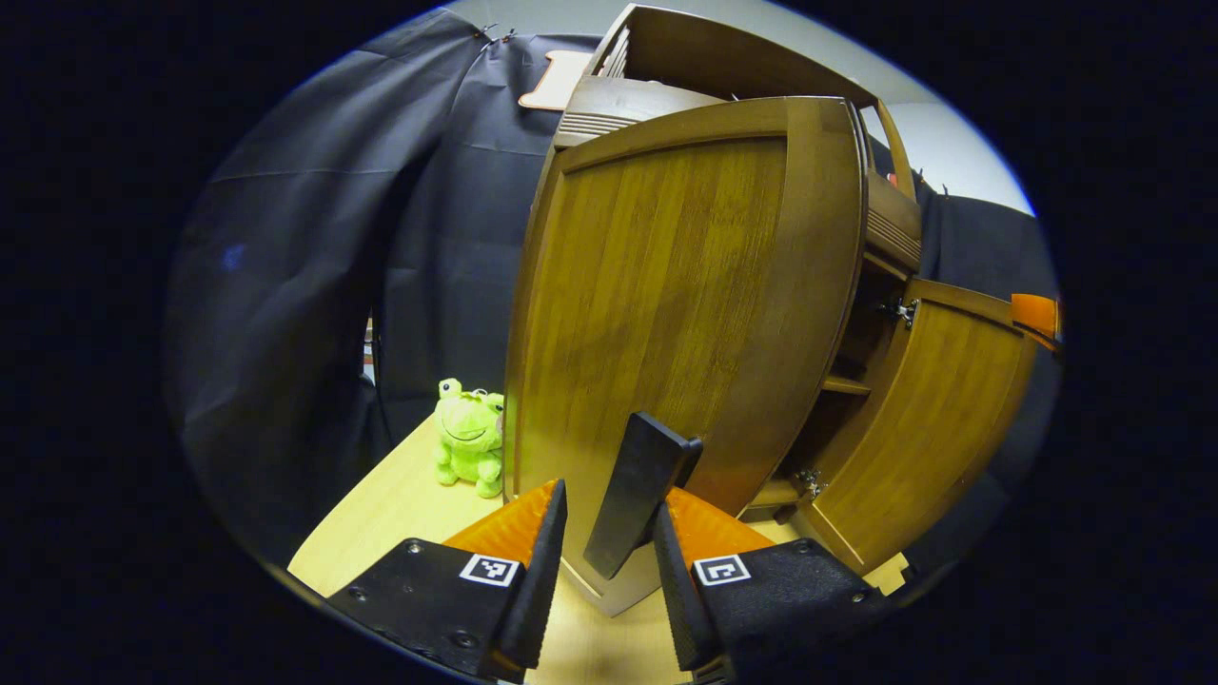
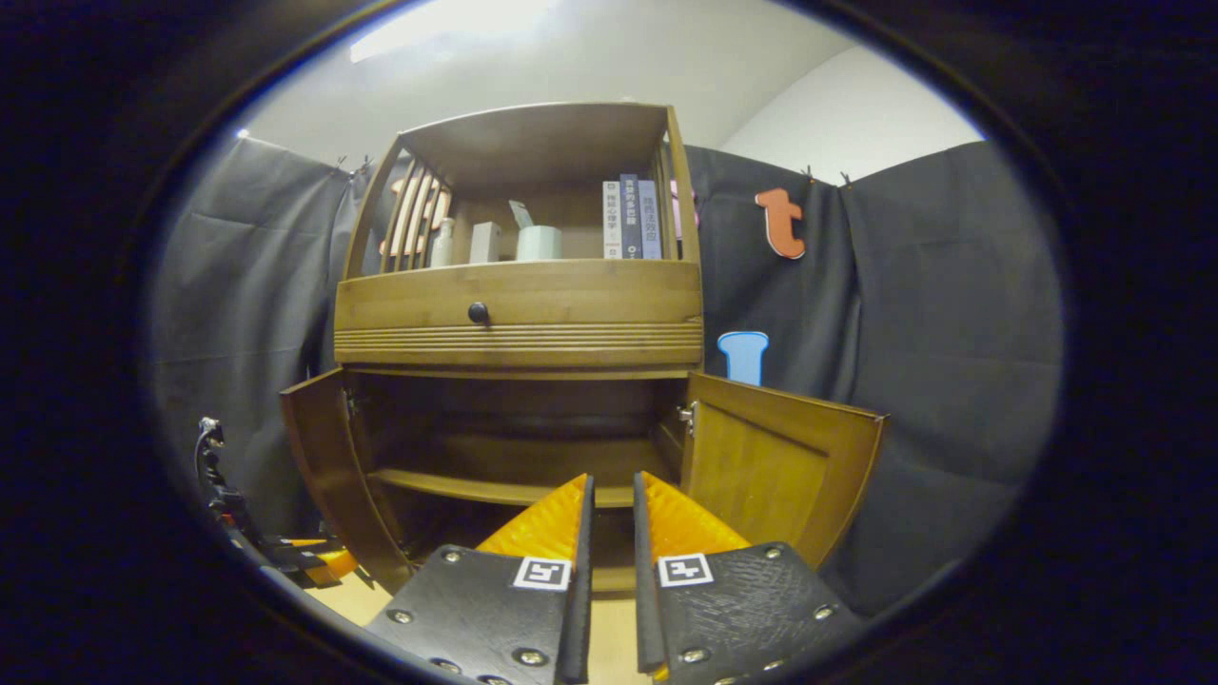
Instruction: Open the right door of the double-door shoe cabinet with the right hand, and open the left door with the left hand.
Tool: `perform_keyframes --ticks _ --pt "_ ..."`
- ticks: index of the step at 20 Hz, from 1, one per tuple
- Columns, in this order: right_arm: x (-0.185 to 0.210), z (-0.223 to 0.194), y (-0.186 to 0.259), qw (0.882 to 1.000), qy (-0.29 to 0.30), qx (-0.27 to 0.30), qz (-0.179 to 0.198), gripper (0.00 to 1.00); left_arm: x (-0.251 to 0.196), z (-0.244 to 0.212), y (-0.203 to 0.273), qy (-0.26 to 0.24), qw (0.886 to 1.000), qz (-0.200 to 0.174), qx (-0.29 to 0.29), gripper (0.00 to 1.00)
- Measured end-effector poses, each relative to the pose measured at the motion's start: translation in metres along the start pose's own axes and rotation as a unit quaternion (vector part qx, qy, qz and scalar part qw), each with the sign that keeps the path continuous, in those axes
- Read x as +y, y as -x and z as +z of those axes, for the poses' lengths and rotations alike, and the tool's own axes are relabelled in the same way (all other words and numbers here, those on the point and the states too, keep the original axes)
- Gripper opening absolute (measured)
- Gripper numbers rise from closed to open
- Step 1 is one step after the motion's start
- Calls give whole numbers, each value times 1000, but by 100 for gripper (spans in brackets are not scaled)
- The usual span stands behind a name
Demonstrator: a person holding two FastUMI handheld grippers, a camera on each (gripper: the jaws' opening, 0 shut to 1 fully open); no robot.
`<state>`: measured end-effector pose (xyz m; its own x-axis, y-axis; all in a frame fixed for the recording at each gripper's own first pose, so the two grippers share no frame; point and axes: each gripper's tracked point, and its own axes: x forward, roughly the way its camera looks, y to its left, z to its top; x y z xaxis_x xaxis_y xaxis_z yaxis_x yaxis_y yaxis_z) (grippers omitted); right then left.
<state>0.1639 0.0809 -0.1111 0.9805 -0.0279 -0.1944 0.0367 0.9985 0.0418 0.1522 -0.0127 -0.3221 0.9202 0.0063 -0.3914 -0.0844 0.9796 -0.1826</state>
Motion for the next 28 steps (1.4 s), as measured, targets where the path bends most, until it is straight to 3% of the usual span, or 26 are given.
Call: perform_keyframes --ticks 2,8,9,12,13,19,27,28 --pt "9 -2 -5 1000 -2 3 10 19 13 1 6 -11 1000 10 -1 56" --pt "34 -10 -17 999 -7 12 39 16 52 1 19 0 999 55 3 54" --pt "38 -10 -19 999 -8 14 43 19 58 1 21 3 998 58 5 54" --pt "46 -14 -24 998 -12 19 53 19 89 2 32 1 996 87 1 41" --pt "49 -16 -25 998 -14 22 56 19 95 5 35 2 996 91 0 48" --pt "69 -21 -38 996 -19 31 80 19 119 12 49 -21 994 105 -6 48" --pt "88 -28 -49 994 -21 38 104 23 131 19 62 -11 991 131 -12 48" --pt "88 -28 -50 993 -22 39 106 19 133 21 63 -9 991 135 -14 48"
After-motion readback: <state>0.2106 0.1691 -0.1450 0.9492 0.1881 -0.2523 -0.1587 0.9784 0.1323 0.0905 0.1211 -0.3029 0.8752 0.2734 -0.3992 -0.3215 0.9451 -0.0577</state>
